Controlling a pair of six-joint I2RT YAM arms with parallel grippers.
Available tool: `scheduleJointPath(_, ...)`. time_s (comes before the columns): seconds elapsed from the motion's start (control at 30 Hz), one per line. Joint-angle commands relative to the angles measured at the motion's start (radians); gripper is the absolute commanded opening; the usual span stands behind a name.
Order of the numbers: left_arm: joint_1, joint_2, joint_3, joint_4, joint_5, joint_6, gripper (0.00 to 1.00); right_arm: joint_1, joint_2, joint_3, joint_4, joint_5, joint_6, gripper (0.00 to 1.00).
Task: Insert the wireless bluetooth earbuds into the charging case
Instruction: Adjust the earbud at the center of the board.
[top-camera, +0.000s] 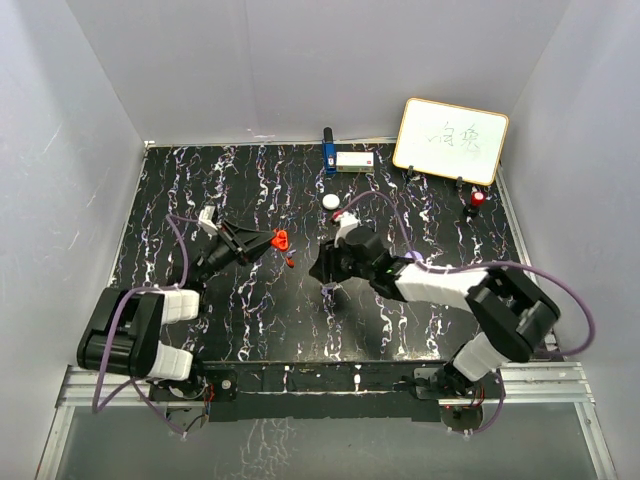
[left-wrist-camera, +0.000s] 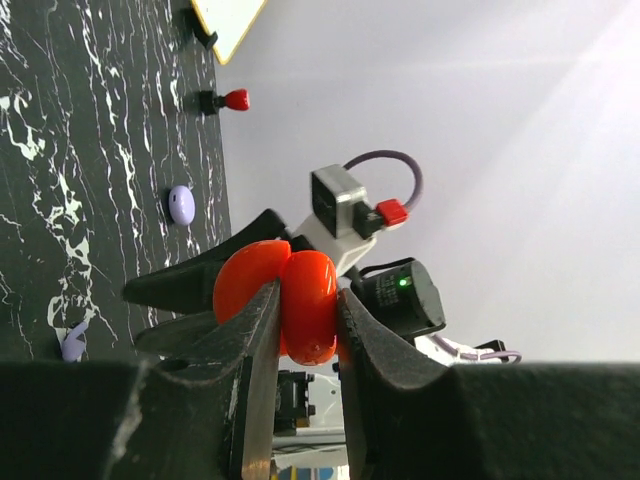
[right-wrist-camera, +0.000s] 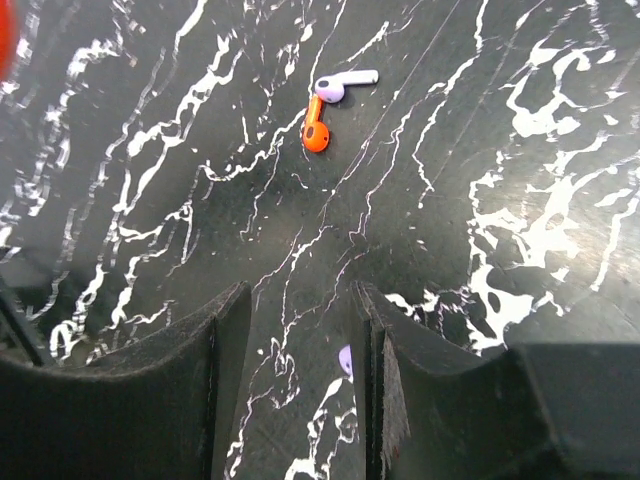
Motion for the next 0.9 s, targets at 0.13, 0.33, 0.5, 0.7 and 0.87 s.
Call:
scheduleJointPath(0.13,0.097,-0.176,-0.062,-0.075,0.018,0.013,0.00,0.087,0.160,0.132,0.028,0.154,-0.085,0.42)
scheduleJointPath(0.33,0.163,-0.248,-0.086,-0.130,0.055,0.011,0.00,0.111,0.225,0.166,0.059,0.196,-0.099,0.42)
scheduleJointPath(0.5,0.196,-0.257,-0.110,-0.107,0.073,-0.010,0.00,0.123,0.296,0.208,0.065,0.220,-0.115,0.42)
scheduleJointPath(0.7,0.218,-0.252,-0.128,-0.061,0.088,-0.026,0.00,0.127,0.367,0.268,0.065,0.238,-0.132,0.42)
scheduleJointPath(0.87,0.233,-0.251,-0.133,-0.060,0.098,-0.027,0.00,0.128,0.415,0.314,0.065,0.241,-0.145,0.42)
